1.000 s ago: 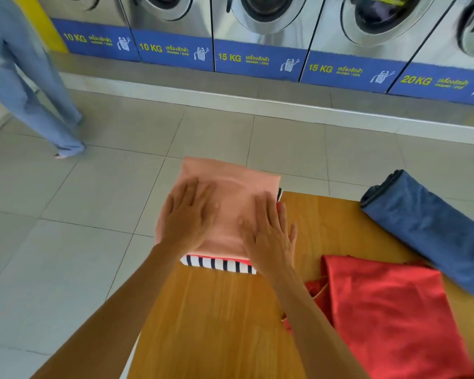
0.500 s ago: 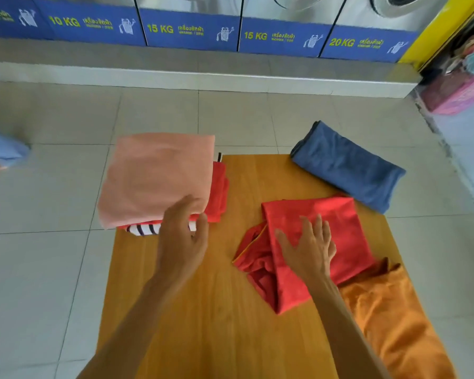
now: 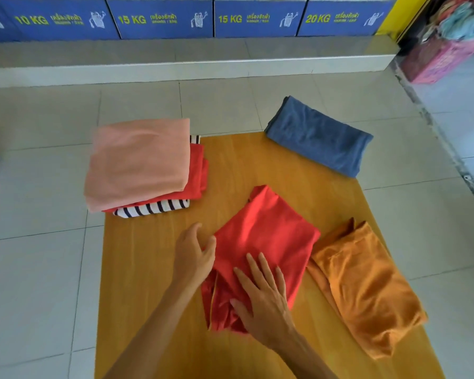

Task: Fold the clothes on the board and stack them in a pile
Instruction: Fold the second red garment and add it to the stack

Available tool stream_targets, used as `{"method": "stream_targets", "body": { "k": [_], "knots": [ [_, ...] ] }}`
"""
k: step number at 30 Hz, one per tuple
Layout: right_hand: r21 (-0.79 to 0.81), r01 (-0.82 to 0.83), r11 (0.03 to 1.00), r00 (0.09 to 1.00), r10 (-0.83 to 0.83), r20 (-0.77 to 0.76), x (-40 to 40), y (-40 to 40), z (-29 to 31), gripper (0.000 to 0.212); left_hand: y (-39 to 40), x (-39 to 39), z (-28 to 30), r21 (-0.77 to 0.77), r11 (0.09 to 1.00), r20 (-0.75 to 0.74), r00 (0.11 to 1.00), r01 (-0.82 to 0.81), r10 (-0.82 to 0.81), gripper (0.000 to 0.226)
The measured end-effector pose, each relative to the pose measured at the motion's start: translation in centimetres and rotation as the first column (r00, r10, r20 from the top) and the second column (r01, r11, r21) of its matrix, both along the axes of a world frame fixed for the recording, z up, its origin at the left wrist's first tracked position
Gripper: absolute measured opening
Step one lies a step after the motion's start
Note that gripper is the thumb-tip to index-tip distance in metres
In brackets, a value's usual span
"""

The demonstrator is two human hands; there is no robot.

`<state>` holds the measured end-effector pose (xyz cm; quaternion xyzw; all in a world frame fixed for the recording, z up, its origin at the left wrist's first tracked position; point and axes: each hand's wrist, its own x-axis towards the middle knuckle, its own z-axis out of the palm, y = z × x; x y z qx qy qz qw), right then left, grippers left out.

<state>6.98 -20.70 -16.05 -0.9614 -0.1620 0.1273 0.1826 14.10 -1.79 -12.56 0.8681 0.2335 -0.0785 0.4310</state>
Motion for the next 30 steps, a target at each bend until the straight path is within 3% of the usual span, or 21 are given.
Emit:
{"method": "stream_targets", "body": {
  "k": [2, 4, 6, 8, 11, 14, 17, 20, 22, 26, 28, 30],
  "knots": [
    [0.083, 0.110, 0.990, 0.994, -0.109, -0.019, -1.8, -0.6, 1.4, 0.067, 0.3, -0.8, 0.3, -0.063, 0.997, -0.025, 0.999, 0.034, -0.036, 0.048],
    [0.177, 0.346, 0.921, 0.936, -0.352, 0.000, -2.7, -1.3, 2.5, 0.069, 0.3, -1.6, 0.5, -0.104, 0.991, -0.053, 0.994, 0.088, -0.094, 0.045],
    [0.234, 0.630, 0.741, 0.774, -0.625, -0.104, -2.6, -2.3, 3.1, 0.067, 0.0, -2.3, 0.5, -0.110, 0.987, -0.089, 0.988, 0.116, -0.126, 0.050],
    [0.218, 0.822, 0.526, 0.570, -0.762, -0.307, -2.0, -3.1, 3.4, 0.064, -0.4, -2.9, 0.6, -0.128, 0.983, -0.143, 0.979, 0.128, -0.146, 0.059],
    [0.148, 0.950, 0.276, 0.306, -0.721, -0.621, 0.1, -3.6, 4.5, 0.058, -1.5, -3.6, 1.0, -0.147, 0.982, -0.197, 0.969, 0.120, -0.148, 0.067],
    [0.069, 0.984, 0.167, 0.140, -0.467, -0.873, 2.5, -4.3, 5.2, 0.047, -2.1, -4.3, 1.8, -0.169, 0.986, -0.191, 0.981, -0.011, -0.022, 0.062],
    [0.102, 0.978, 0.180, 0.160, -0.341, -0.926, 3.7, -4.4, 5.5, 0.046, -1.6, -4.9, 2.4, -0.231, 0.971, -0.242, 0.970, -0.070, 0.013, 0.044],
    [0.163, 0.961, 0.223, 0.256, -0.492, -0.832, 3.6, -3.9, 5.4, 0.039, -0.6, -5.6, 2.7, -0.361, 0.932, -0.283, 0.956, -0.035, -0.073, 0.020],
    [0.137, 0.942, 0.306, 0.292, -0.549, -0.784, 3.1, -3.7, 5.2, 0.046, 0.1, -6.2, 3.2, -0.467, 0.884, -0.316, 0.939, -0.027, -0.138, 0.015],
    [0.039, 0.873, 0.485, 0.262, -0.400, -0.878, 1.4, -4.3, 5.6, 0.072, 1.4, -7.8, 3.6, -0.591, 0.805, -0.432, 0.864, -0.054, -0.259, 0.033],
    [0.037, 0.821, 0.569, 0.252, -0.303, -0.919, 0.9, -4.3, 6.3, 0.072, 1.8, -8.7, 3.6, -0.615, 0.785, -0.468, 0.834, -0.070, -0.292, 0.039],
    [0.074, 0.831, 0.552, 0.226, -0.212, -0.951, 0.7, -4.1, 6.9, 0.068, 2.1, -9.4, 3.9, -0.636, 0.762, -0.480, 0.837, -0.126, -0.262, 0.043]
  ]
}}
